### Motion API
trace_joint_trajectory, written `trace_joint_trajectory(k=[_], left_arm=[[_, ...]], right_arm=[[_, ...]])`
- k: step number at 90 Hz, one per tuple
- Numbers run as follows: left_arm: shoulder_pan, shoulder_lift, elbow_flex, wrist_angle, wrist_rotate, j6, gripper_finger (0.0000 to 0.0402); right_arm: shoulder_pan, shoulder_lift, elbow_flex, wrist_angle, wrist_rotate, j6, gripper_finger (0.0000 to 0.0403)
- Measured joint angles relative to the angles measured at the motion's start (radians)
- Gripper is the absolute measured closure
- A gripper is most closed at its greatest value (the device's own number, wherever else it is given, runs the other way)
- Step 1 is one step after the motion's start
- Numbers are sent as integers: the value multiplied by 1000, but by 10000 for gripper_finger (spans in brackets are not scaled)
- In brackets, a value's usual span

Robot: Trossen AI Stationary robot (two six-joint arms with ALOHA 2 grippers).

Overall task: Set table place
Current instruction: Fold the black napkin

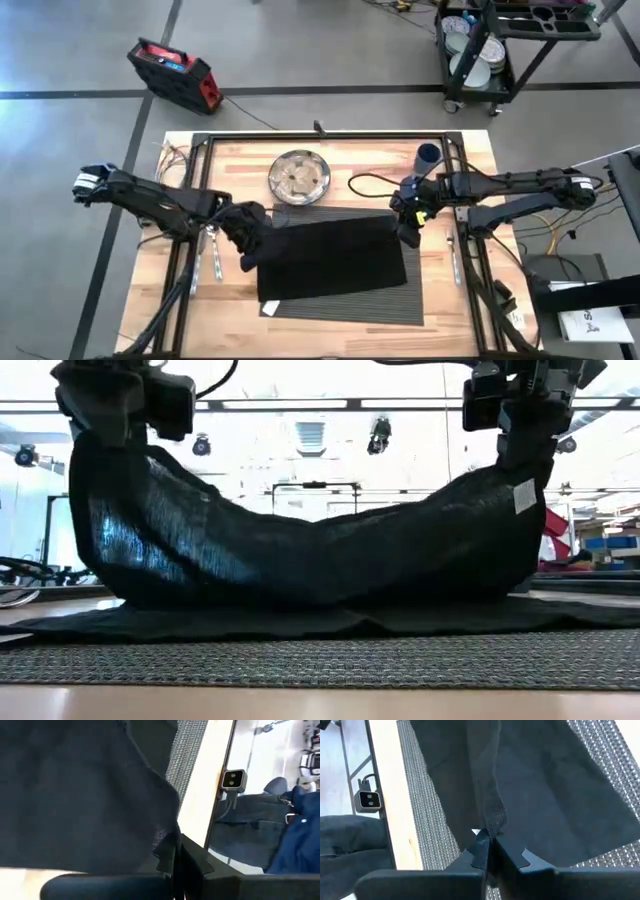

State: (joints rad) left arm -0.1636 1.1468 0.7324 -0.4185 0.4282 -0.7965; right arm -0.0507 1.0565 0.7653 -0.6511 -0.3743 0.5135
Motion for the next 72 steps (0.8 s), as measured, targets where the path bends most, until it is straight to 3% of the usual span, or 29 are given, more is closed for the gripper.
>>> trace_joint_trajectory(k=[18, 72], left_arm=[[-21, 23, -28, 76, 8, -21, 402], [-39, 90, -34, 102, 45, -36, 402]], right_arm=[[44, 0, -33, 9, -18, 40, 403], [134, 0, -152, 167, -19, 142, 403]])
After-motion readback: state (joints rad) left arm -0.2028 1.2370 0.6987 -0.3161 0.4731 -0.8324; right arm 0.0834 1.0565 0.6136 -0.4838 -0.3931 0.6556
